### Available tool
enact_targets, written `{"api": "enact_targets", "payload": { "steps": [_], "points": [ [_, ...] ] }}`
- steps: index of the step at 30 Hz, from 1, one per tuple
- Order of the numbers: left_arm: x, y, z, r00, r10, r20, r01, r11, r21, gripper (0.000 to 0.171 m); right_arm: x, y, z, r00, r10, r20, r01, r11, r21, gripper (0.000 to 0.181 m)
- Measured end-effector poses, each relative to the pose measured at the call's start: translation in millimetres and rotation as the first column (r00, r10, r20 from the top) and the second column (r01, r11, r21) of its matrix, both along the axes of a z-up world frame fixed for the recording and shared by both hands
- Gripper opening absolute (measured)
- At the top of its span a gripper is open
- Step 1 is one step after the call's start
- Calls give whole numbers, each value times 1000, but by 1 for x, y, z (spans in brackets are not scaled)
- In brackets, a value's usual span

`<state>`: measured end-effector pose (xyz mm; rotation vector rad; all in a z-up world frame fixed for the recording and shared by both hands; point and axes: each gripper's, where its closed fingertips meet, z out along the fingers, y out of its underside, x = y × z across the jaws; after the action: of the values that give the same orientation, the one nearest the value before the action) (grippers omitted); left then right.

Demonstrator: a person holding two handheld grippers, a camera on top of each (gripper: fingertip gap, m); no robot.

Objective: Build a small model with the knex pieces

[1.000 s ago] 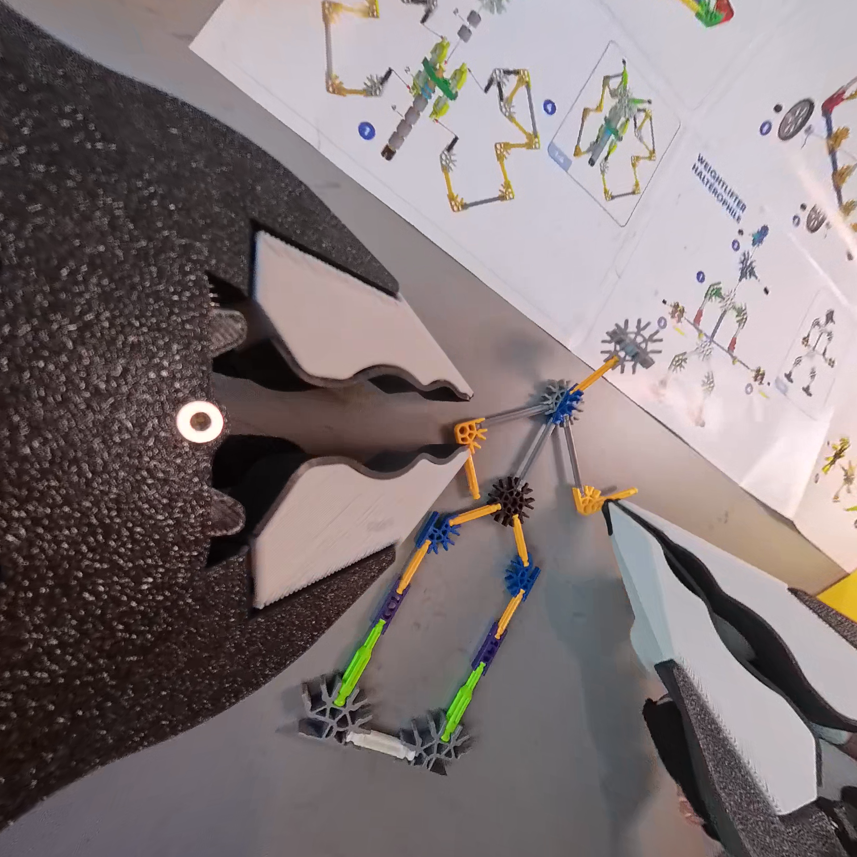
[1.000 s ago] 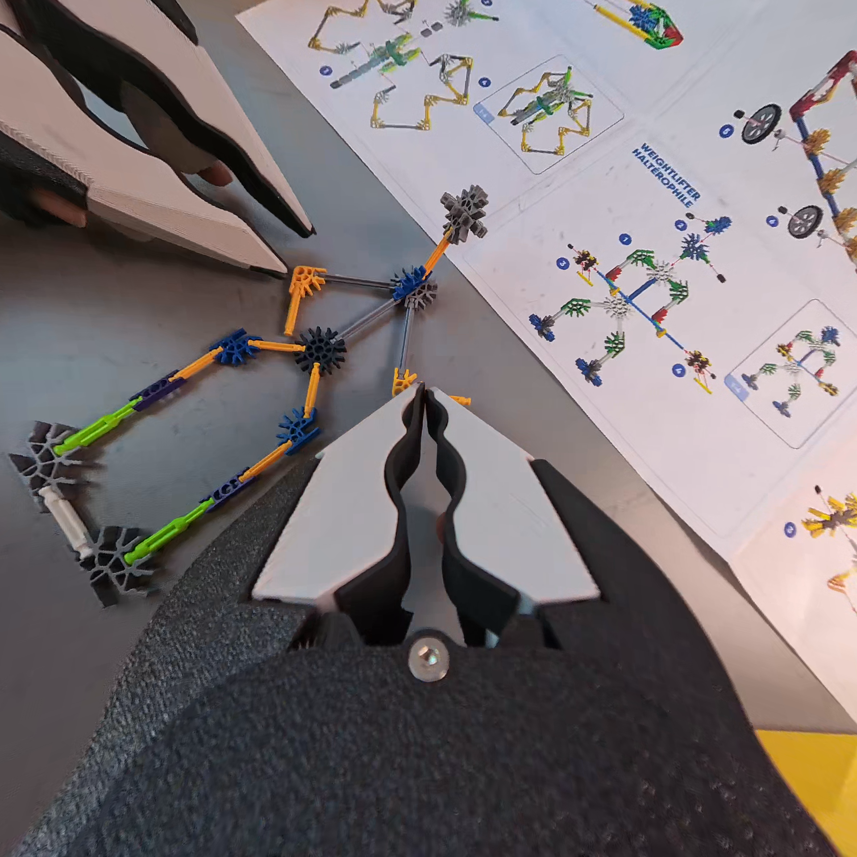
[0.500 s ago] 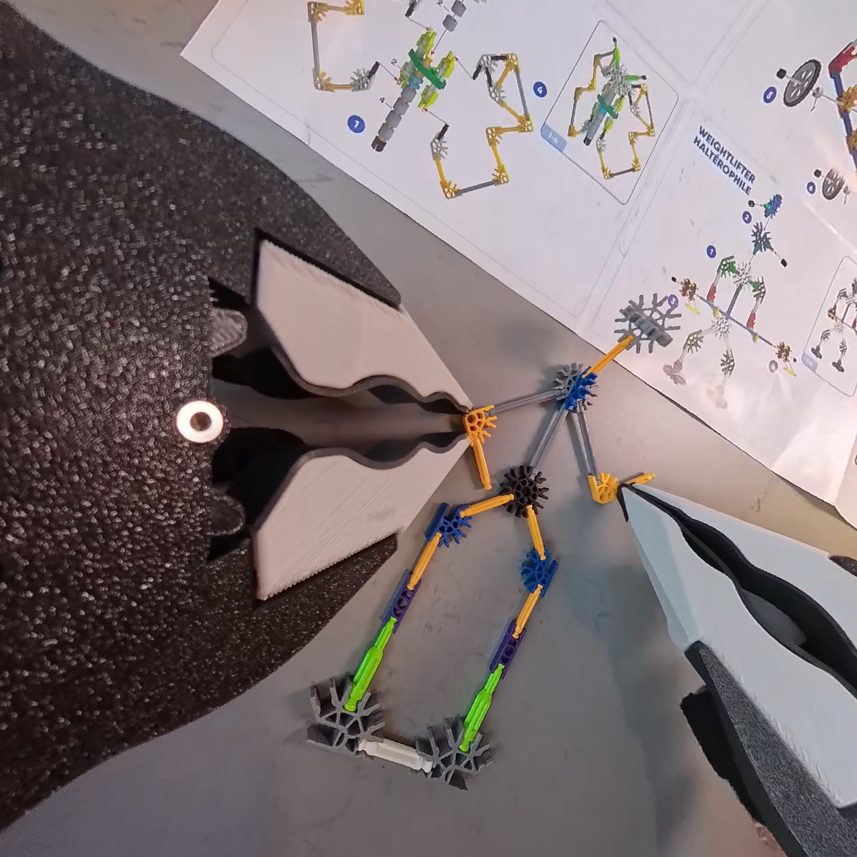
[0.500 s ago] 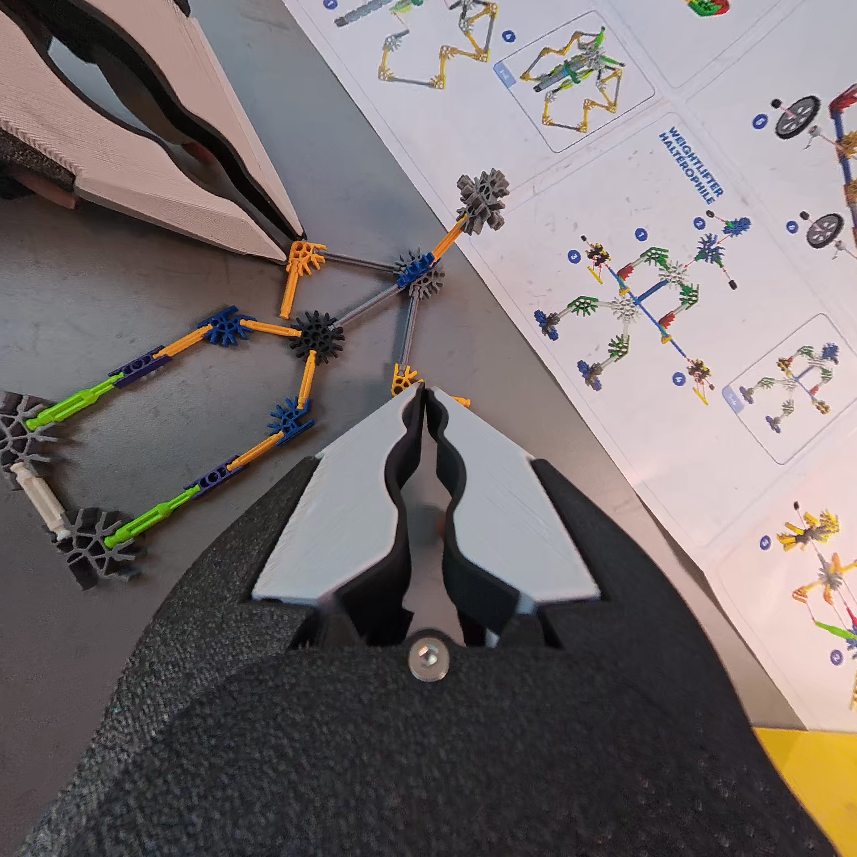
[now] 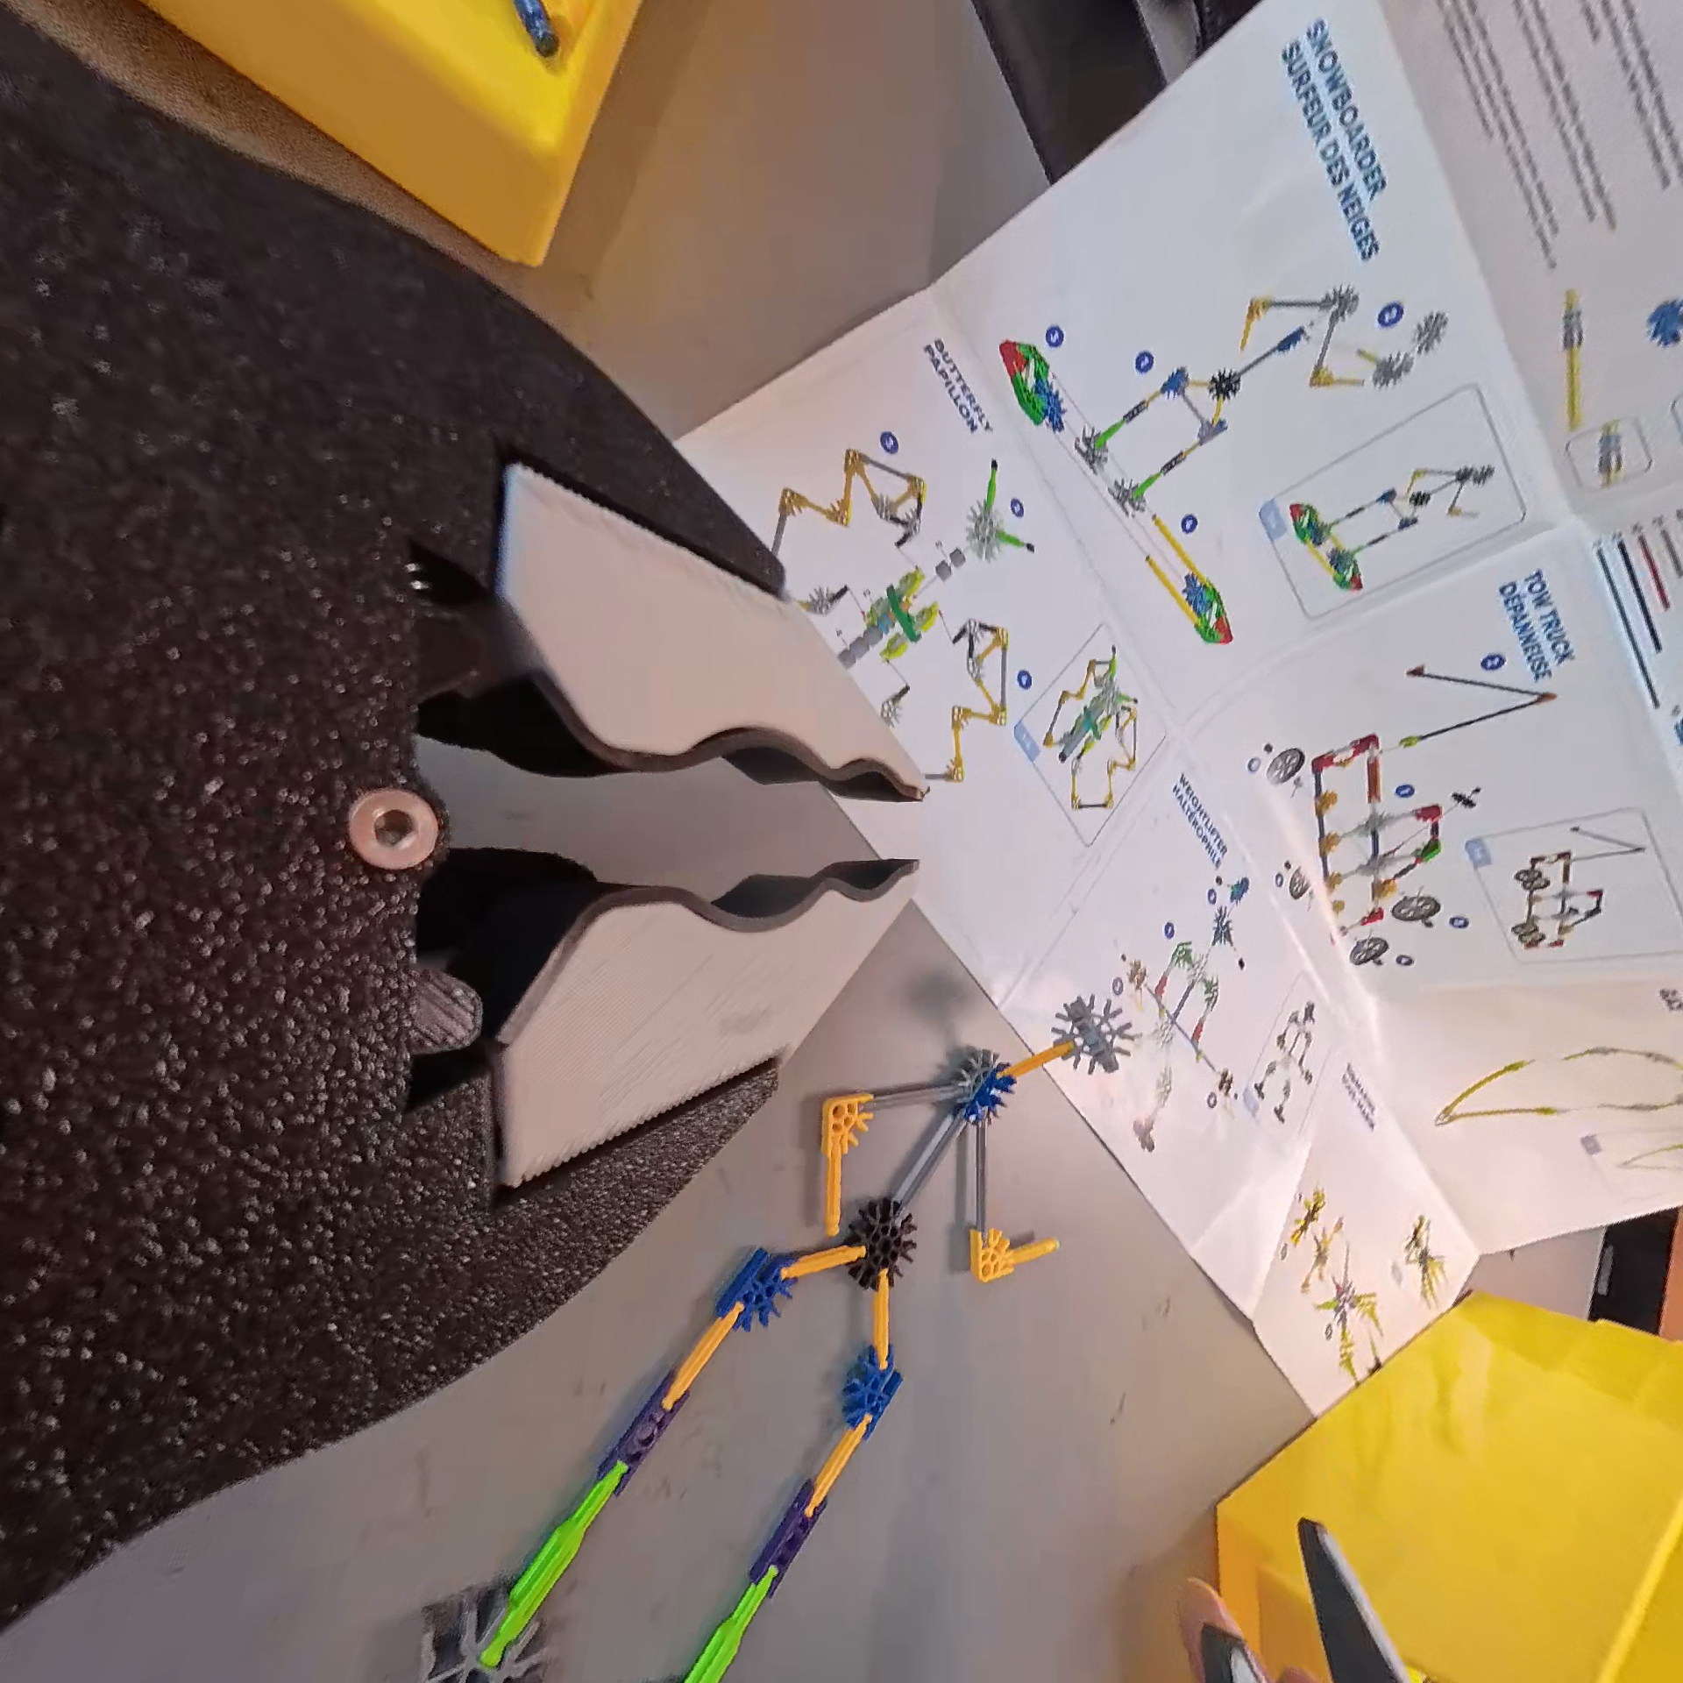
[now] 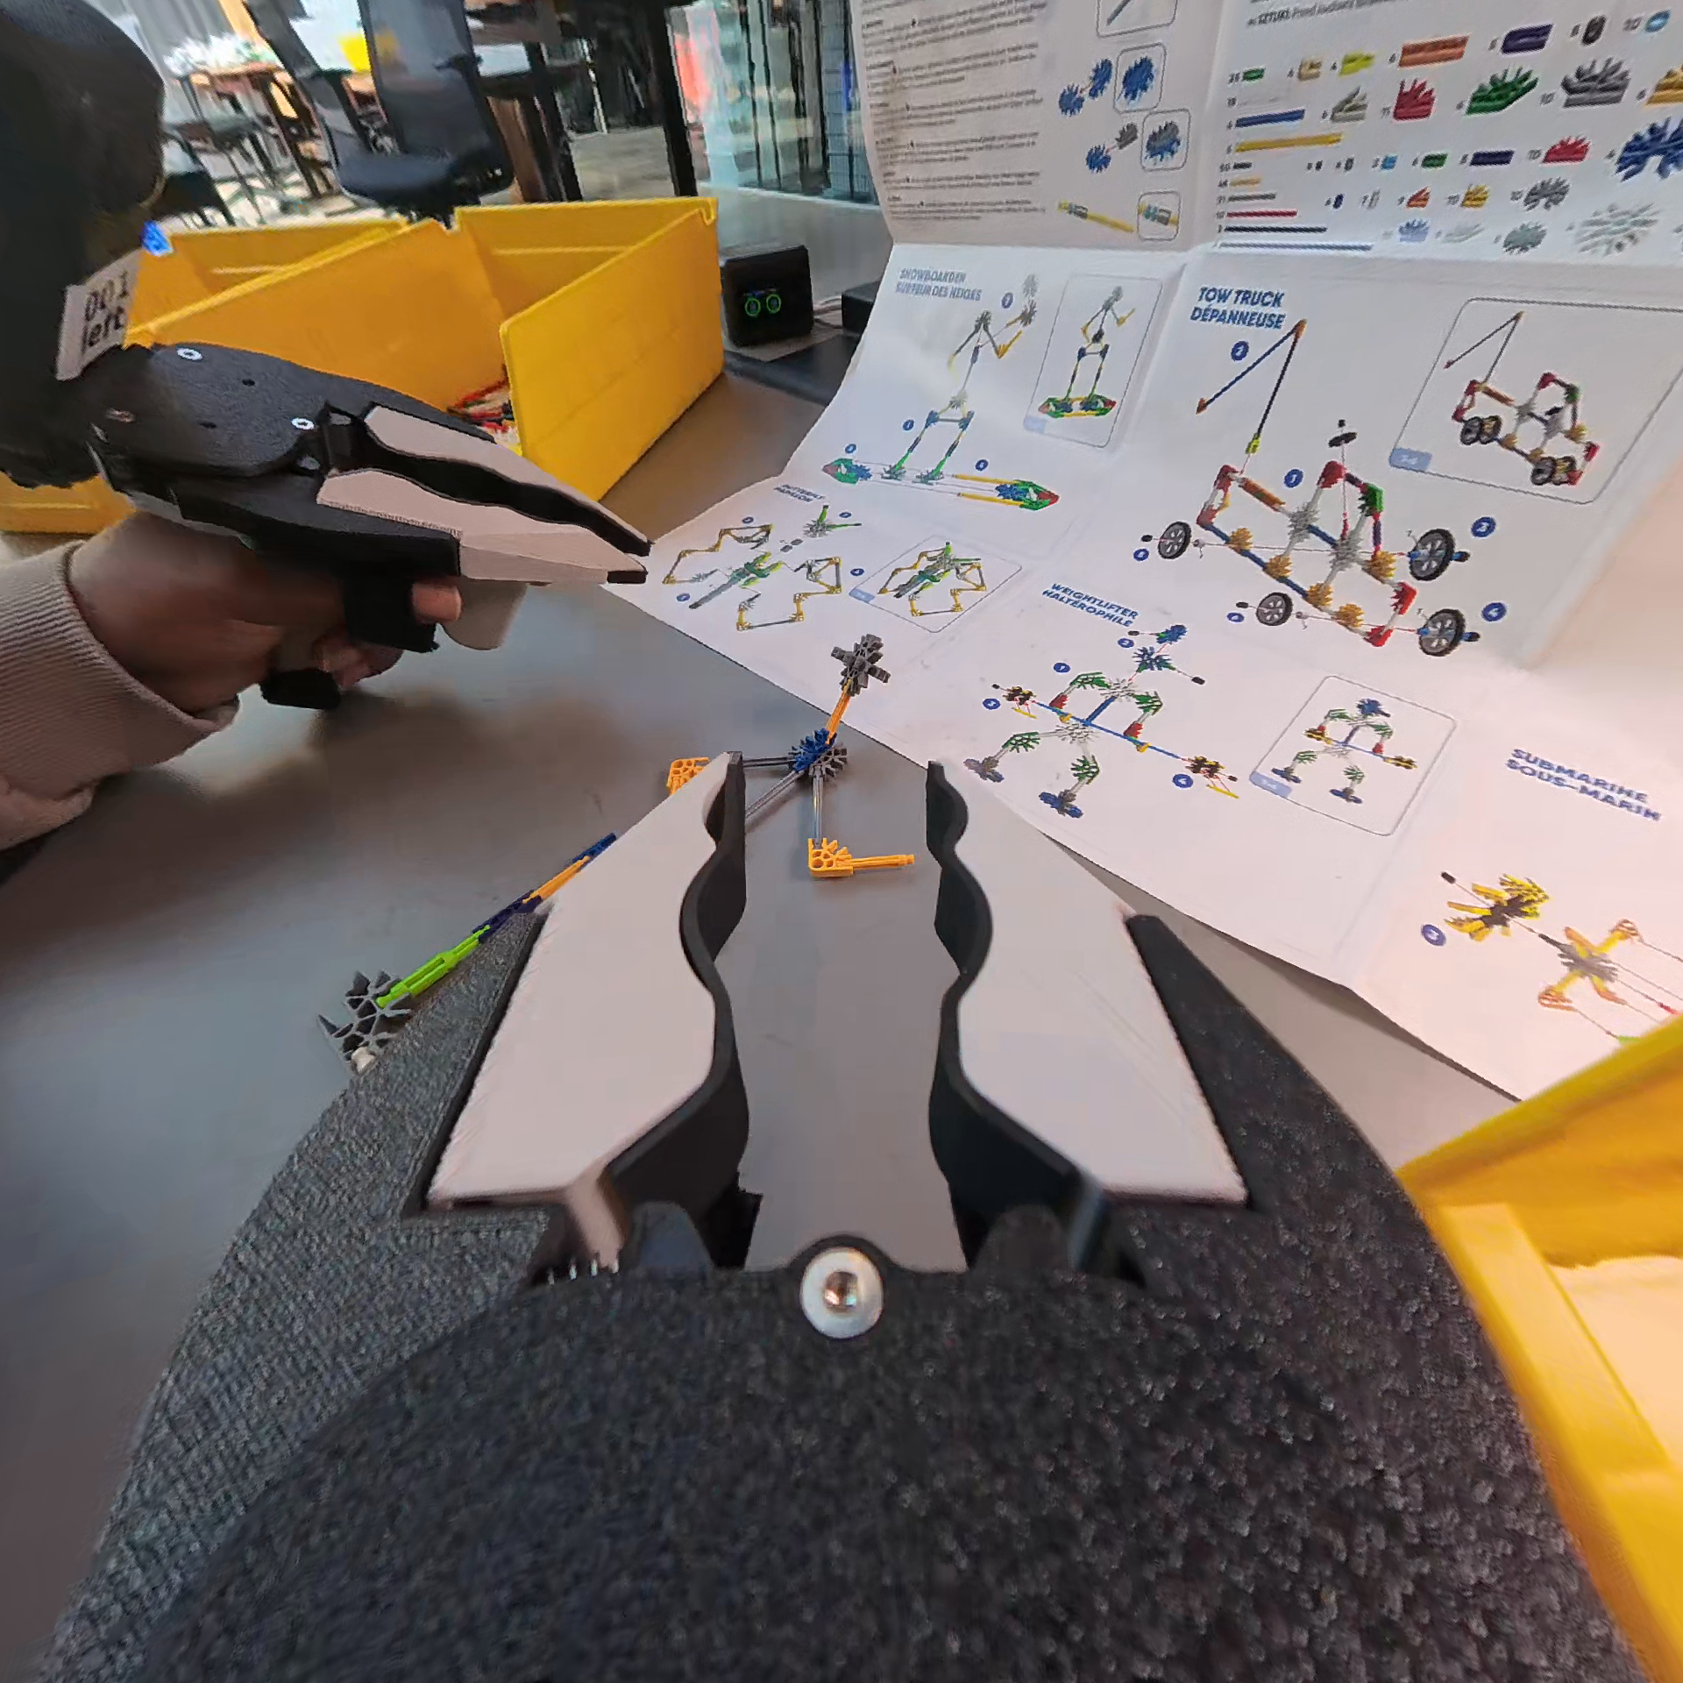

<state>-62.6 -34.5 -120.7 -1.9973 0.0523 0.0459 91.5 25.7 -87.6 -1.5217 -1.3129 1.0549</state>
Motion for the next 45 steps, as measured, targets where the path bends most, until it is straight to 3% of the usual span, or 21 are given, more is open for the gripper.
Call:
{"api": "enact_targets", "payload": {
  "steps": [9,16,24,45],
  "points": [
    [-26,-6,24,996,92,-4,-90,985,150,13,-3,0,7,997,13,-71,-14,1000,-13,41],
    [-46,-18,55,978,165,126,-196,933,302,27,-3,1,5,998,9,-66,-10,1000,-24,42],
    [-45,-24,47,966,100,240,-160,956,245,25,-4,-4,1,999,31,-43,-32,999,-23,39],
    [-51,-19,33,972,141,186,-176,966,188,19,-3,-3,1,999,25,-39,-26,1000,-17,39]
  ]
}}
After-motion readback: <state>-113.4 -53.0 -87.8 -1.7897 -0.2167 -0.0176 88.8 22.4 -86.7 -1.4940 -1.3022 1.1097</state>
